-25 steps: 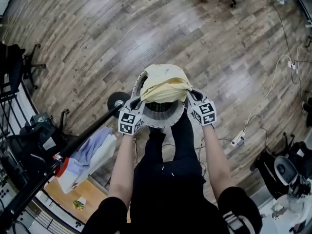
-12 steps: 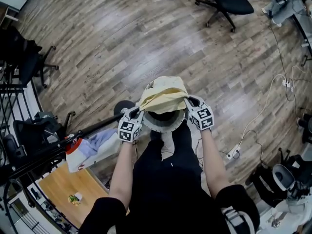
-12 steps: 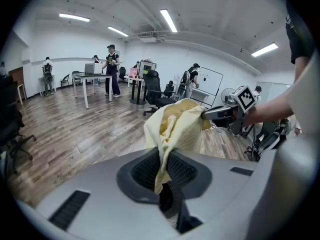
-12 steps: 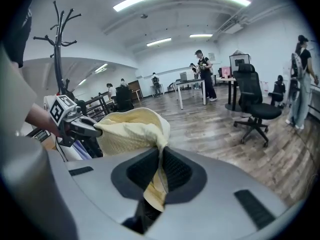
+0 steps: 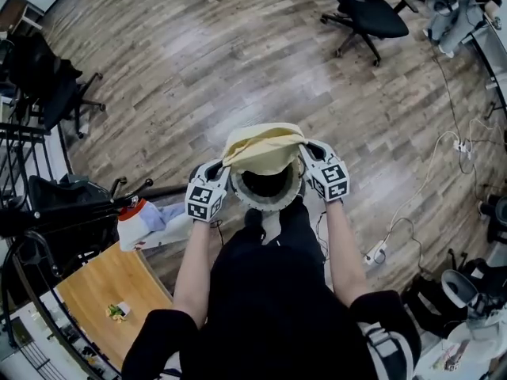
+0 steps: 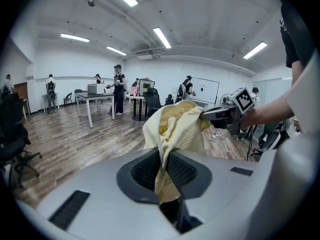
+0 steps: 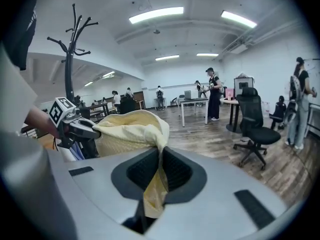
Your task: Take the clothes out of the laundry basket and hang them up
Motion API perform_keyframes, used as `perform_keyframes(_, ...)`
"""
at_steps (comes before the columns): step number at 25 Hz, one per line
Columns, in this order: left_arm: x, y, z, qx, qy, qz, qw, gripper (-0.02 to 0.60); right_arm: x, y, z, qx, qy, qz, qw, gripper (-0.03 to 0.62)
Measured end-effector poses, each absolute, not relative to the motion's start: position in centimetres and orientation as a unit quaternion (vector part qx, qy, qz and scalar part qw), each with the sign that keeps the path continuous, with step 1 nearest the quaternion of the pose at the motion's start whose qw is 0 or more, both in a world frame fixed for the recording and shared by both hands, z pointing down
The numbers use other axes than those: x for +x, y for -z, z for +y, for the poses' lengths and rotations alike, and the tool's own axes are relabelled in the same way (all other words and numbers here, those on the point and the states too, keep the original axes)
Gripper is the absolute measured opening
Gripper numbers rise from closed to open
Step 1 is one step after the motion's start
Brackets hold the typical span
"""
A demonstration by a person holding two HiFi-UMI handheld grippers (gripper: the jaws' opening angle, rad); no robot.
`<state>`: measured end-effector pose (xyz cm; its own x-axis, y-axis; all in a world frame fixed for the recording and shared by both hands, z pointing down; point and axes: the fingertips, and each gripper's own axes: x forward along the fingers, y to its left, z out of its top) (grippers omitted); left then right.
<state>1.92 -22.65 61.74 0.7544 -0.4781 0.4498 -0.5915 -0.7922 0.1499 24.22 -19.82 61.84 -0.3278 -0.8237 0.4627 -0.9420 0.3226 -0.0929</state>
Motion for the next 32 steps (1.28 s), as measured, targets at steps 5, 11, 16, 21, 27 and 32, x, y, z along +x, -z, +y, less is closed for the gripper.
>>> perform_keyframes(5, 0.1, -57.6, -22.8, 0.932, -0.163, -0.300, 0.121, 0.051, 22.5, -57.6, -20.4, 0.559, -0.136, -0.803, 0.155, 0.035)
perform_keyframes(11, -1.3, -54.8, -22.6, 0.932, -0.145, -0.316, 0.099, 0.051, 21.2, -55.0, -21.4, 0.546, -0.107, -0.818, 0.143, 0.035)
perform_keyframes(16, -2.6, -53.5, -22.6, 0.919, -0.145, -0.356, 0.087, 0.051, 20.0, -53.9, -23.6, 0.513, -0.098, -0.843, 0.130, 0.035)
perform_keyframes(21, -4.0, -52.4, -22.6, 0.887, -0.133, -0.432, 0.090, 0.051, 18.1, -52.6, -27.4, 0.445, -0.079, -0.883, 0.126, 0.035)
perform_keyframes(27, -4.3, -50.4, -21.5, 0.853, -0.116, -0.501, 0.089, 0.051, 16.5, -50.7, -30.3, 0.378, -0.054, -0.916, 0.121, 0.035)
perform_keyframes(32, -6.1, -48.8, -18.9, 0.805, -0.104, -0.578, 0.080, 0.051, 12.3, -48.9, -32.0, 0.293, -0.028, -0.949, 0.115, 0.035)
